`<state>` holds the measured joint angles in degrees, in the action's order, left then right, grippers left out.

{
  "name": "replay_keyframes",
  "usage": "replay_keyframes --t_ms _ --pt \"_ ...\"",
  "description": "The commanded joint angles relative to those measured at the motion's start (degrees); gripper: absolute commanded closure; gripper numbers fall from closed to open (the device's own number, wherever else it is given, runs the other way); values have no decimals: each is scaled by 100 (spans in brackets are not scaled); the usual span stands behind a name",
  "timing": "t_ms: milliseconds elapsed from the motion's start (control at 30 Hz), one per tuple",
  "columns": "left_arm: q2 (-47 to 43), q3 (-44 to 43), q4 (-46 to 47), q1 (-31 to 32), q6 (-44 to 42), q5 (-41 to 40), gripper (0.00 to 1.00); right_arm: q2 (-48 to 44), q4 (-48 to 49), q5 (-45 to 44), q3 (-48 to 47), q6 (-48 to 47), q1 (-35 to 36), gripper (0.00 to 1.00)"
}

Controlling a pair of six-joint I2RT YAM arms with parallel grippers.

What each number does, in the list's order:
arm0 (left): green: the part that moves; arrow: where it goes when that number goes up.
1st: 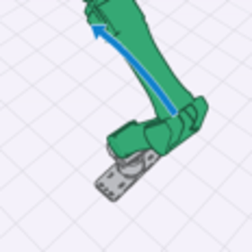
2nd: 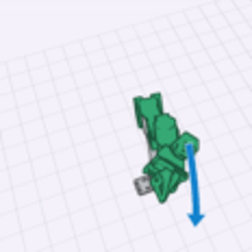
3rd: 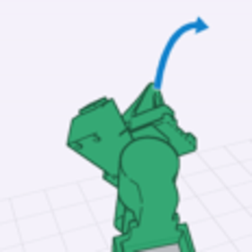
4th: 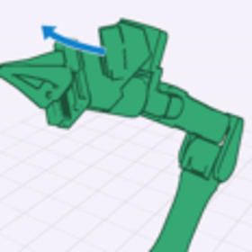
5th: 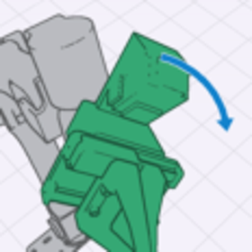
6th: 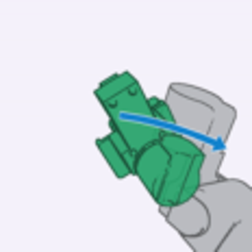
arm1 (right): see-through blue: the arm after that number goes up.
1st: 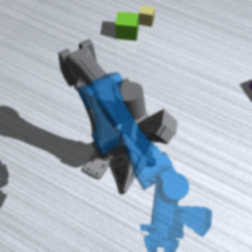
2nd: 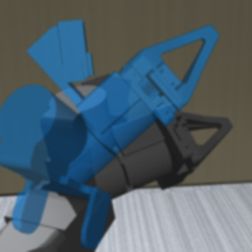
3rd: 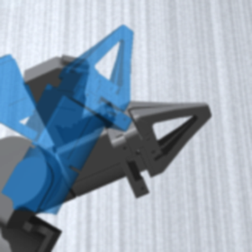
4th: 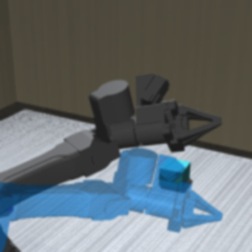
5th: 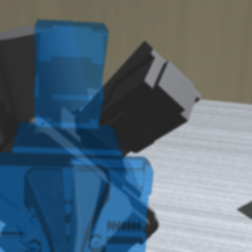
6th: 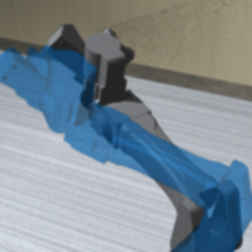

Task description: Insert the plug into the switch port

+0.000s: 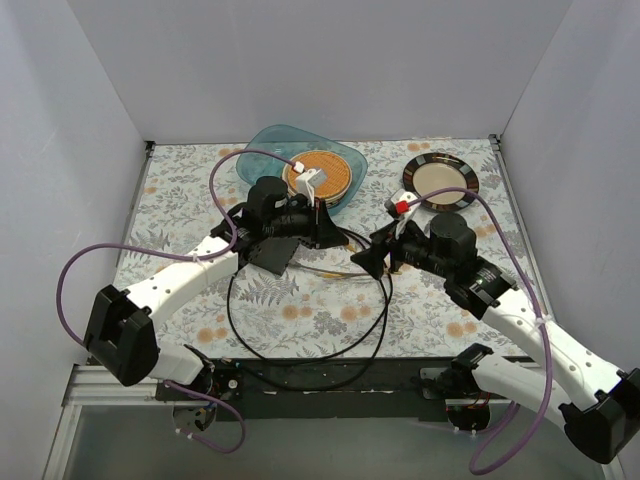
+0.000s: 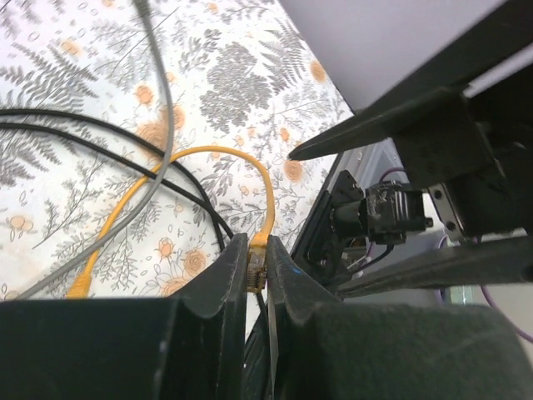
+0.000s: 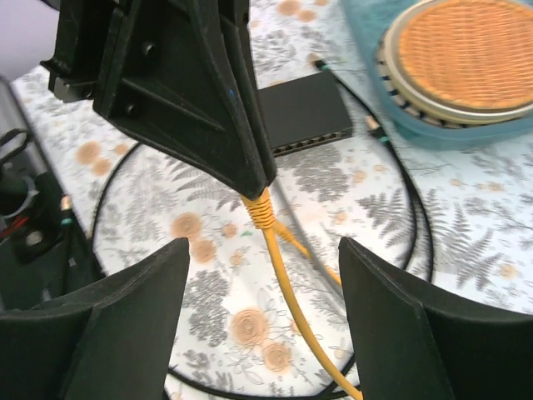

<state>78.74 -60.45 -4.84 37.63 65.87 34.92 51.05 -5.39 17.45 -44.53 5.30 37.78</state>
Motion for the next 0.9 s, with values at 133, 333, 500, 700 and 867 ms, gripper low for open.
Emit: replay_keyframes --t_ms 133,333,500,700,867 --pt "194 -494 -843 -1 567 -679 100 458 12 -2078 -503 -486 747 24" --pt "194 -538 -878 -1 717 -662 100 933 11 -2694 -776 -829 1179 28" --pt "194 -538 -869 -1 673 -591 100 1056 99 -2738 -741 -864 1214 40" --pt "177 -547 -861 -1 629 -521 100 1162 91 -2694 -750 -873 1223 61" --pt "151 -556 -852 -1 603 -468 100 1303 82 -2624 -767 -899 1232 75"
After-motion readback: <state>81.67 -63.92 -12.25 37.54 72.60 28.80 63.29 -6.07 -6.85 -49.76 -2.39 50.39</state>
